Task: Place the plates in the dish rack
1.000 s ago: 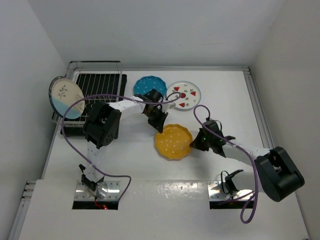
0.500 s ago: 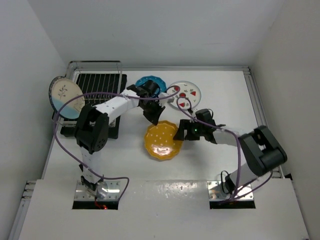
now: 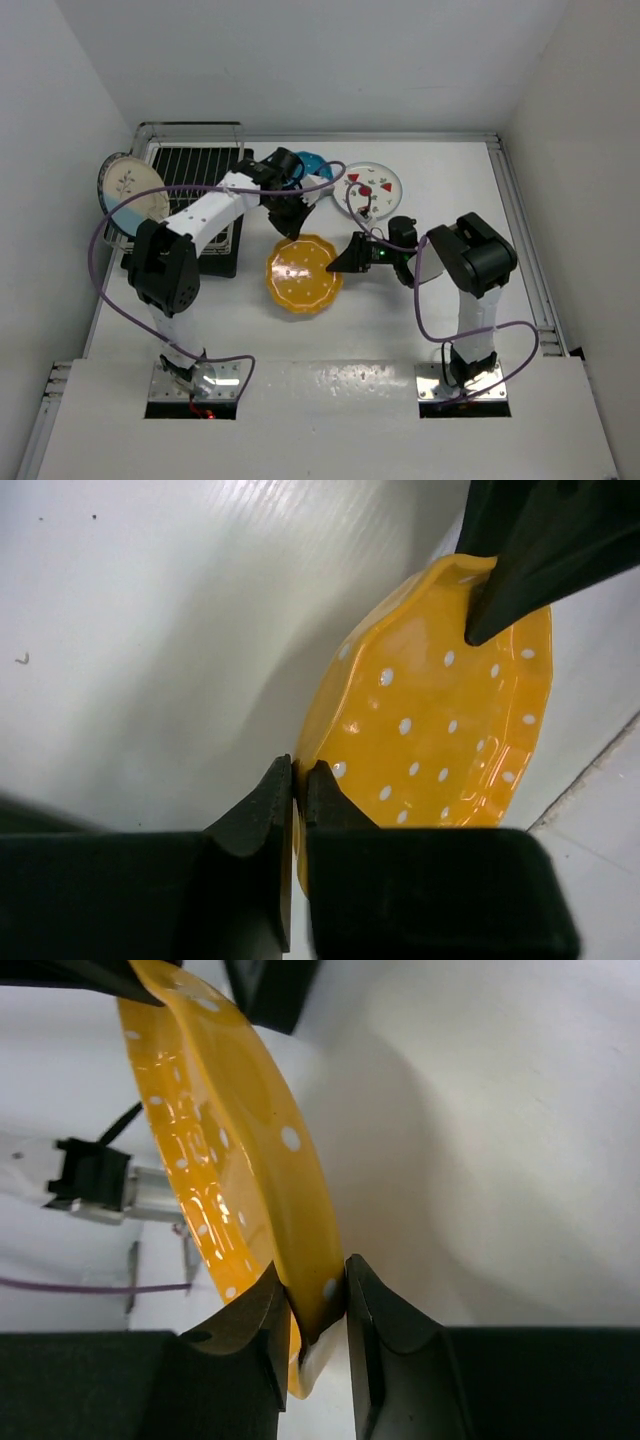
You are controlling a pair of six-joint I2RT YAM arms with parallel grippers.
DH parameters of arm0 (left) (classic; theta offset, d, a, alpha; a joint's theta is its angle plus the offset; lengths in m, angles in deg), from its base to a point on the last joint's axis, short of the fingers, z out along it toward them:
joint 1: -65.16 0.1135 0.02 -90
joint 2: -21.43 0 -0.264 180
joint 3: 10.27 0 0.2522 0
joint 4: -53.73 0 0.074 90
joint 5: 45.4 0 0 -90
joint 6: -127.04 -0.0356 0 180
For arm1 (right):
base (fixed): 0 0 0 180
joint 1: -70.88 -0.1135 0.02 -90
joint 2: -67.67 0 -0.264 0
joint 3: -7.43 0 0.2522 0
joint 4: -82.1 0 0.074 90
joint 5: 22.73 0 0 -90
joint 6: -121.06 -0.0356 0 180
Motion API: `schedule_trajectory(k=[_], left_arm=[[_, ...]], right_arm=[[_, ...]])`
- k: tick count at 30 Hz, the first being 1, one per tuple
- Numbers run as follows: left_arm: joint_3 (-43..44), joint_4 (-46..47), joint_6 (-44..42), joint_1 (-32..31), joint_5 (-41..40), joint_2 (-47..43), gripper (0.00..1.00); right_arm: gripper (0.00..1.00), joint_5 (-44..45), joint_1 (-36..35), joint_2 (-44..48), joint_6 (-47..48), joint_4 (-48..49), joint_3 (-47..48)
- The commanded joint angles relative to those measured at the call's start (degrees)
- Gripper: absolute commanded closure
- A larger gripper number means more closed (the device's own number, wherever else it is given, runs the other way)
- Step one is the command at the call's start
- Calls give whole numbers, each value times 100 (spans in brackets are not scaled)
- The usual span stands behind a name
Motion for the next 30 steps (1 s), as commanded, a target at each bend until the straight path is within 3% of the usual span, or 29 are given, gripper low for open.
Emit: schedule_trajectory(k=[1,2,5,9,16,19,20,21,23,26,29,30], left_arm=[[163,-66,32,114,1163,-341,92],[163,-154,-31,176,1425,-272,78],[163,-277,-241,449,1839,-122,55],[399,-628,-567,511,2288,10,45],[462,-1059,-1024,564,2693,186,42],[593,-1165,-1104,564,2799,125,72],[593,-1165,-1104,564,2799,124,92],[672,-1165,-1104,564,2799,64,100],[778,-1165,-929,616,2721,11,100],[1120,-1104,-656,765,2501,-112,100],[1664,-1033,-218,941,1828,-183,100],[1857,-1033,-103,942,1554,-183,100]], right_arm=[[97,-857,114,42,-872,2516,330],[98,-1067,201,86,-977,2665,435],[100,-1383,342,340,-961,2650,567],[100,-1746,430,762,-567,2114,875],[100,-1720,676,869,-741,2367,1252],[100,-1755,650,737,-925,2342,1481],[100,-1711,659,684,-1004,2350,1543],[100,-1676,659,666,-1013,2368,1552],[99,-1483,633,683,-926,2263,1526],[82,-1272,641,972,-312,1195,1439],[43,-491,685,1489,829,-379,1377],[26,-219,677,1605,1389,-1610,1368]])
